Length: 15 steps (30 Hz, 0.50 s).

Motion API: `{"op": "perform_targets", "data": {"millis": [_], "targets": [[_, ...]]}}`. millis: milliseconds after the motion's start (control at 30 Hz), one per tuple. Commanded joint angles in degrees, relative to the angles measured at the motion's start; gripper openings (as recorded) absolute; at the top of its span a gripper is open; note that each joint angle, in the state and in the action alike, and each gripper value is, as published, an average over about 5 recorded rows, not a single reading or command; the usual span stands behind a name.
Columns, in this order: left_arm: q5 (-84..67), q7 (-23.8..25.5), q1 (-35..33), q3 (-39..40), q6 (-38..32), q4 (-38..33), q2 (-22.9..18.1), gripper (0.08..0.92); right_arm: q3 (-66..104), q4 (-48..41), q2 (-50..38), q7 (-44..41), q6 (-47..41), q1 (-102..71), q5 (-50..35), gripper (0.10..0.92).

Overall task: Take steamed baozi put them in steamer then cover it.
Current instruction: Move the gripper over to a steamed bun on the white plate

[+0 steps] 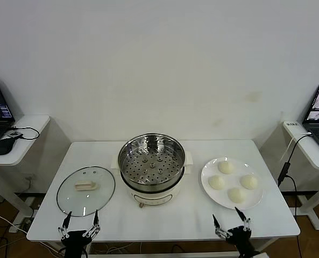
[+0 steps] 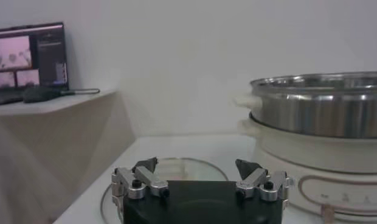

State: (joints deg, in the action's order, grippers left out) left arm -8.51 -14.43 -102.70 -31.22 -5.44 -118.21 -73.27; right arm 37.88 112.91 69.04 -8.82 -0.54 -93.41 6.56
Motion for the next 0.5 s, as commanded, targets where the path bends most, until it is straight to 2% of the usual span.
{"op": "perform_targets", "data": {"millis": [33, 267, 500], "targets": [[1.12, 1.92, 0.75, -1.25, 1.6, -1.05, -0.28, 0.823, 2.17, -3.87, -12.27, -3.2, -6.26, 12.48, 13.71, 0.823], [2.98, 3.0, 0.92, -1.5, 1.55, -1.25, -0.64, 0.823, -3.41, -12.3, -24.73, -15.53, -8.17, 27.46, 21.31, 0.823], [3.77, 3.53, 1.35, -1.61, 1.36, -0.53, -0.8, 0.823, -20.26, -22.76, -36.04, -27.35, -7.31, 49.69, 18.12, 0.823]]}}
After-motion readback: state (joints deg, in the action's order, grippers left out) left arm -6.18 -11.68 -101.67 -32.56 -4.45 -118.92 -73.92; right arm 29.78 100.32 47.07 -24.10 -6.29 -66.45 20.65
